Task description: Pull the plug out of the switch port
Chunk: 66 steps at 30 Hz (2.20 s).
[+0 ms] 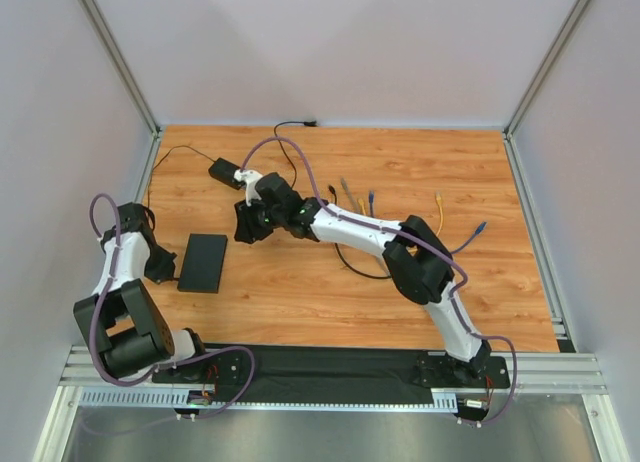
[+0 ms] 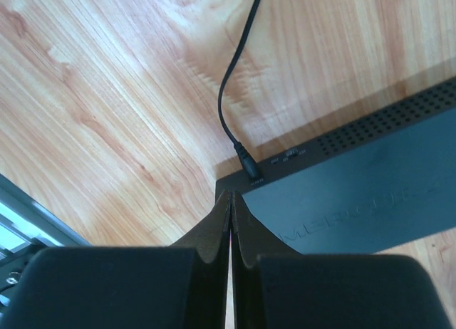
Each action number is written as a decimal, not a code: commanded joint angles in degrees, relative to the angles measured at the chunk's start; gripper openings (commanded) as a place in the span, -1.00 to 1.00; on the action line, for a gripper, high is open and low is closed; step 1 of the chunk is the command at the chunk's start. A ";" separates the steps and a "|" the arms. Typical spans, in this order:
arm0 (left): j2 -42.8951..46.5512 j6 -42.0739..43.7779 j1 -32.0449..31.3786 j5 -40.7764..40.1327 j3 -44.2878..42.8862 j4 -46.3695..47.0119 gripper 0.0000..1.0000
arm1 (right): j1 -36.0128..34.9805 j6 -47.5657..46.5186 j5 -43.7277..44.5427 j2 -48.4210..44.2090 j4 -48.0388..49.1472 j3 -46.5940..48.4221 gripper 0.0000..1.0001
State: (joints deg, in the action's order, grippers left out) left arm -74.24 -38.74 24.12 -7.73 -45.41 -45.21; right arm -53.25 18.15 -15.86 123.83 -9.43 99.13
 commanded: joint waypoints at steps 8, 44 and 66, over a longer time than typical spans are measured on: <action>-8.99 4.10 0.58 -1.24 -8.20 0.91 -1.00 | -1.68 6.98 -1.11 13.01 -10.43 15.12 -0.40; -9.09 -0.20 -11.29 7.91 -6.43 2.77 -1.00 | 2.10 10.94 -10.07 26.12 -14.30 30.25 -0.34; 25.02 -22.16 -13.84 12.04 9.55 -1.10 -0.22 | 2.45 -3.12 -9.28 8.27 -16.85 13.19 0.08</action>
State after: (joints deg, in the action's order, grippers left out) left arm -50.09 -50.63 10.46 1.78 -36.01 -46.61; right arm -50.70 17.61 -25.56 136.31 -26.72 113.16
